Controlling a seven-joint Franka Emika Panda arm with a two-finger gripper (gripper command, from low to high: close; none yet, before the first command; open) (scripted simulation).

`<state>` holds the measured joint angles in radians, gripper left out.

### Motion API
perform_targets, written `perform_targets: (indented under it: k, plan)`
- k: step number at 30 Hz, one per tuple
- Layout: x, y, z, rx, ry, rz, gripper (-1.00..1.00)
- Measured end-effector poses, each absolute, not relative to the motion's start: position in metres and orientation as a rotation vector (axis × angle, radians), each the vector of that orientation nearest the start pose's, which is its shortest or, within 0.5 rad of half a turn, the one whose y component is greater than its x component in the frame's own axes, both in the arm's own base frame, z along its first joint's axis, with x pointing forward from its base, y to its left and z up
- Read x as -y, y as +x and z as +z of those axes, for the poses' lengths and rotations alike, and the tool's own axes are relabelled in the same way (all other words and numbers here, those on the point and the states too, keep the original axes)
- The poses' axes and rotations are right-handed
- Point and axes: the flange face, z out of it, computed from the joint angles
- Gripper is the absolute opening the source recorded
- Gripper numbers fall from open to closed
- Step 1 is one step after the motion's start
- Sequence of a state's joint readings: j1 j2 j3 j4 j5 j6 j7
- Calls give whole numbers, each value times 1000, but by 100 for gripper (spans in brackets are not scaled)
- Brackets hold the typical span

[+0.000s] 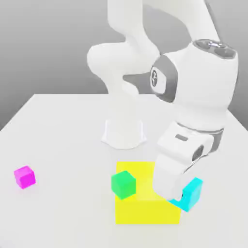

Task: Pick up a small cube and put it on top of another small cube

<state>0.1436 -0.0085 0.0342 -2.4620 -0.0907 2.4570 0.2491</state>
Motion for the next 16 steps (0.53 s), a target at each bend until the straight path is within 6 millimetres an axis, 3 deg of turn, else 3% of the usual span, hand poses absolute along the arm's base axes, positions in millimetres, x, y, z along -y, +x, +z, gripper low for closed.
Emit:
perform_targets:
  k: [8,13,14,16]
  plan:
    - [-7,402,327,-153,-3144,-1,-100]
    - [0,395,274,-169,-3135,3,-100]
    - [0,394,267,-169,-3135,2,100]
    - [0,394,267,-169,-3135,2,100]
